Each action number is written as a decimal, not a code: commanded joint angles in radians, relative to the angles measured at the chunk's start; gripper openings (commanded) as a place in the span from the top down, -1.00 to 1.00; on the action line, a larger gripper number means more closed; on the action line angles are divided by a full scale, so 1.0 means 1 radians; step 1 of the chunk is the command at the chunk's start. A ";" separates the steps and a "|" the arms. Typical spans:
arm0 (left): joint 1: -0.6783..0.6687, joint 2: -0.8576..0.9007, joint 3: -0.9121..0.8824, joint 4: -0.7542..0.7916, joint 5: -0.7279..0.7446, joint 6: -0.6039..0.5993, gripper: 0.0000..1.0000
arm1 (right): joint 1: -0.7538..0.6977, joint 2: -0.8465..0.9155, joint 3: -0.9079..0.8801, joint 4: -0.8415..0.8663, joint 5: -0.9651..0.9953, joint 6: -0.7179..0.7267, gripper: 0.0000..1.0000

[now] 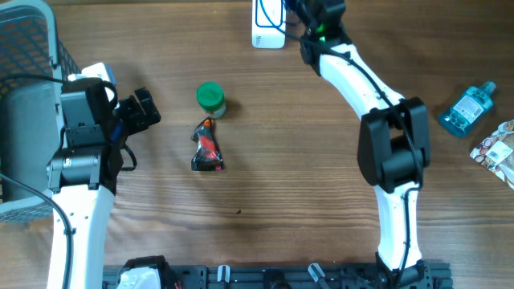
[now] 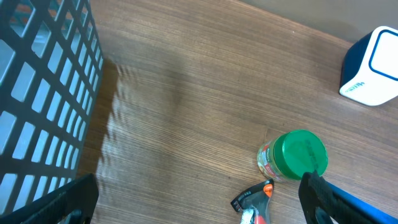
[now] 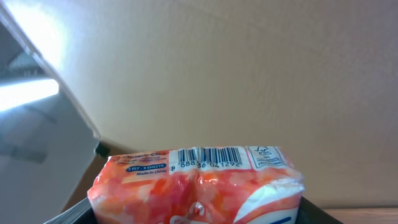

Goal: Scan the item barcode

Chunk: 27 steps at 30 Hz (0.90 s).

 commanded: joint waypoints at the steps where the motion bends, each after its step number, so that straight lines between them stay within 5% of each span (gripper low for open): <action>1: -0.004 -0.001 0.006 0.003 0.008 -0.006 -1.00 | -0.003 0.065 0.046 -0.075 0.064 0.204 -0.37; 9: -0.004 -0.001 0.006 0.003 0.008 -0.006 -1.00 | 0.019 0.090 0.045 -0.276 -0.006 0.735 -0.48; 20: -0.004 -0.001 0.006 0.003 0.008 -0.006 -1.00 | -0.007 0.091 0.041 -0.523 -0.037 0.735 -0.42; 27: -0.004 -0.001 0.006 0.003 0.008 -0.006 -1.00 | -0.035 0.140 0.037 -0.410 -0.071 0.735 -0.47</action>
